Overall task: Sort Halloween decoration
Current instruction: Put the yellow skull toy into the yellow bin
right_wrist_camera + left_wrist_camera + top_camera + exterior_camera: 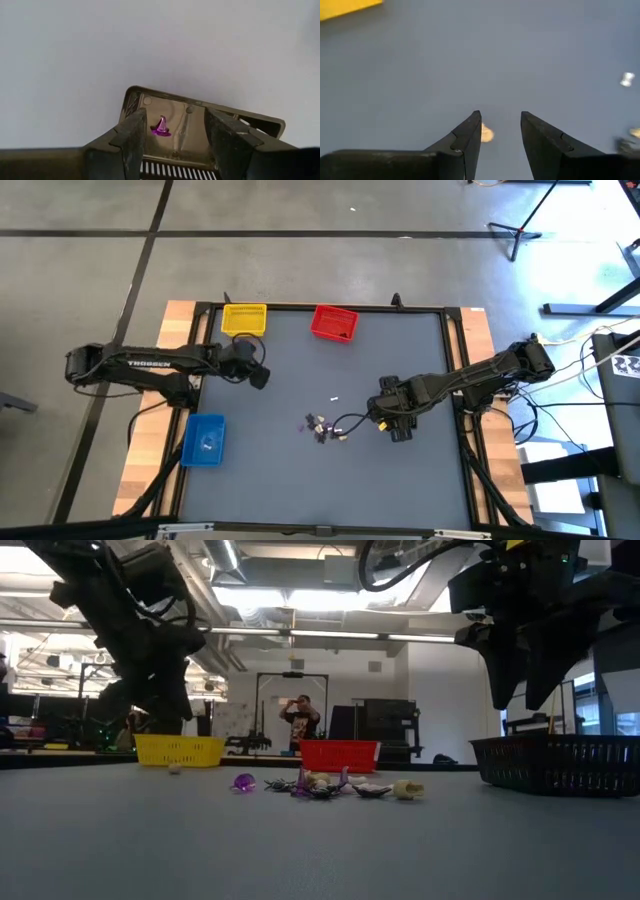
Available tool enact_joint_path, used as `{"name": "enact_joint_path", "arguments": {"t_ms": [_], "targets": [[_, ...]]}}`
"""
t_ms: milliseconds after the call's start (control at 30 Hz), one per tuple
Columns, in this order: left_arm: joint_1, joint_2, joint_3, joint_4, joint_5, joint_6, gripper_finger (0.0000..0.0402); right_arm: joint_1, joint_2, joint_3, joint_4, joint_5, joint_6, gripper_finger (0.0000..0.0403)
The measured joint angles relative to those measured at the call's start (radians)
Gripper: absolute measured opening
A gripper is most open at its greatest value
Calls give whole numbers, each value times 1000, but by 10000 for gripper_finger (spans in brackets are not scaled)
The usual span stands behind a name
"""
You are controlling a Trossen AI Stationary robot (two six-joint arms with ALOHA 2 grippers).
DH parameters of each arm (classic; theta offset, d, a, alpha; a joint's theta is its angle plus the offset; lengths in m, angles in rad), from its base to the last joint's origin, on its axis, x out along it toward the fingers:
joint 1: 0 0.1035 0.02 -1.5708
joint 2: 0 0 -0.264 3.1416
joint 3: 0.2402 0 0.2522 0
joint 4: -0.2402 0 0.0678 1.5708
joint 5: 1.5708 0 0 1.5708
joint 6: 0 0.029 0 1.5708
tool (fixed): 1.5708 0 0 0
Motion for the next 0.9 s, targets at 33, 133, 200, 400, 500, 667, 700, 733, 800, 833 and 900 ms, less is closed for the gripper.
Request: {"name": "enact_joint_path", "arguments": {"t_ms": [33, 133, 200, 400, 500, 667, 700, 733, 800, 833, 900], "targets": [[-14, 7, 0, -1, -27, -13, 130, 0, 0, 0, 0, 0, 0, 198], [-54, 40, 0, 1, -69, -41, 130, 0, 0, 0, 0, 0, 0, 198], [-79, 71, 0, 6, -85, -66, 130, 0, 0, 0, 1, 0, 0, 198], [-140, 186, 0, 24, -137, -128, 130, 0, 0, 0, 1, 0, 0, 198], [-162, 242, 0, 62, -178, -150, 130, 0, 0, 0, 1, 0, 0, 198], [-179, 315, 0, 146, -211, -152, 130, 0, 0, 0, 1, 0, 0, 198], [-181, 327, 0, 148, -212, -152, 130, 0, 0, 0, 0, 0, 0, 198], [-184, 339, 0, 146, -212, -154, 130, 0, 0, 0, 0, 0, 0, 198], [-191, 362, 0, 144, -212, -171, 130, 0, 0, 0, 0, 0, 0, 198], [-197, 371, 0, 144, -213, -174, 130, 0, 0, 0, 0, 0, 0, 198], [-206, 388, 0, 144, -220, -175, 130, 0, 0, 0, 0, 0, 0, 198]]}}
